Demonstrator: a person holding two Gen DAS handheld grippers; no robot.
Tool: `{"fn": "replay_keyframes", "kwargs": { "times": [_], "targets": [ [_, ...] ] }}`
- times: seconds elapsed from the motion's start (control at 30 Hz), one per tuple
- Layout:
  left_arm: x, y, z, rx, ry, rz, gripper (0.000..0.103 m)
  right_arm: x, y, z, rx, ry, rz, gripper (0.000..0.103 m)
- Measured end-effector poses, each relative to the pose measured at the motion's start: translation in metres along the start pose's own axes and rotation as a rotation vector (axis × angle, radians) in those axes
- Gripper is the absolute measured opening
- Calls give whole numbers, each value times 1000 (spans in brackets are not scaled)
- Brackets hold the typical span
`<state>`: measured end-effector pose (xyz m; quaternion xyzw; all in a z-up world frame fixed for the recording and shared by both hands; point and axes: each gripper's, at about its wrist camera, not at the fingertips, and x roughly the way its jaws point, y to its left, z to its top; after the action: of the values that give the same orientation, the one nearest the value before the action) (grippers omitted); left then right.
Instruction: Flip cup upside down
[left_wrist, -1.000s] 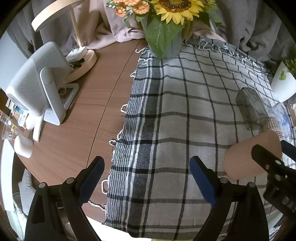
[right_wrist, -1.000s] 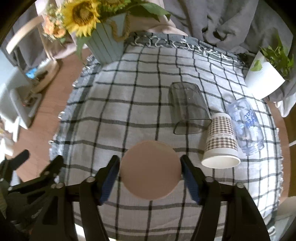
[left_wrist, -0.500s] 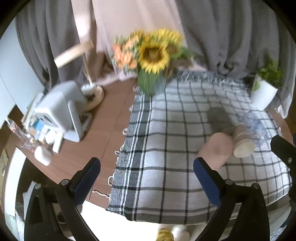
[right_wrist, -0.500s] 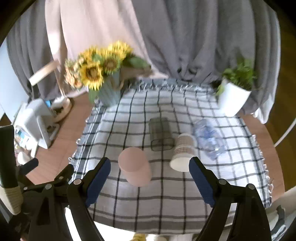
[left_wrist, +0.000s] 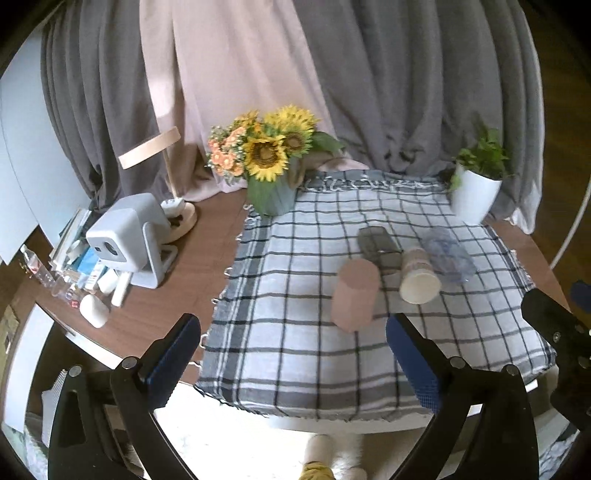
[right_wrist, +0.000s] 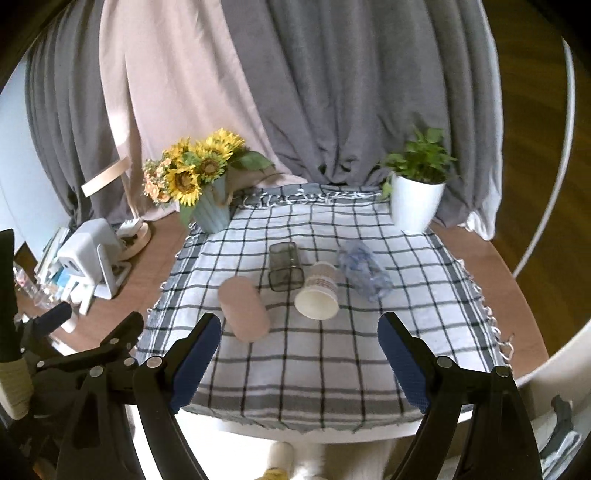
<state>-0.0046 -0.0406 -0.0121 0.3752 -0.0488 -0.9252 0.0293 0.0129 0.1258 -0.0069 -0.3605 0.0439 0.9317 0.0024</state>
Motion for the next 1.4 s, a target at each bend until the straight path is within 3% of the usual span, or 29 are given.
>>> {"fn": "replay_keyframes", "kwargs": {
  "times": [0.4,1.4],
  "targets": [
    [-21,-19,-4,3,-33,-13,102,-24,-22,-9,7,-27,-13,87],
    [-20,-28,0,6,-38,-23,102,-21,-32,-10,18,-15,-10,87]
  ]
}}
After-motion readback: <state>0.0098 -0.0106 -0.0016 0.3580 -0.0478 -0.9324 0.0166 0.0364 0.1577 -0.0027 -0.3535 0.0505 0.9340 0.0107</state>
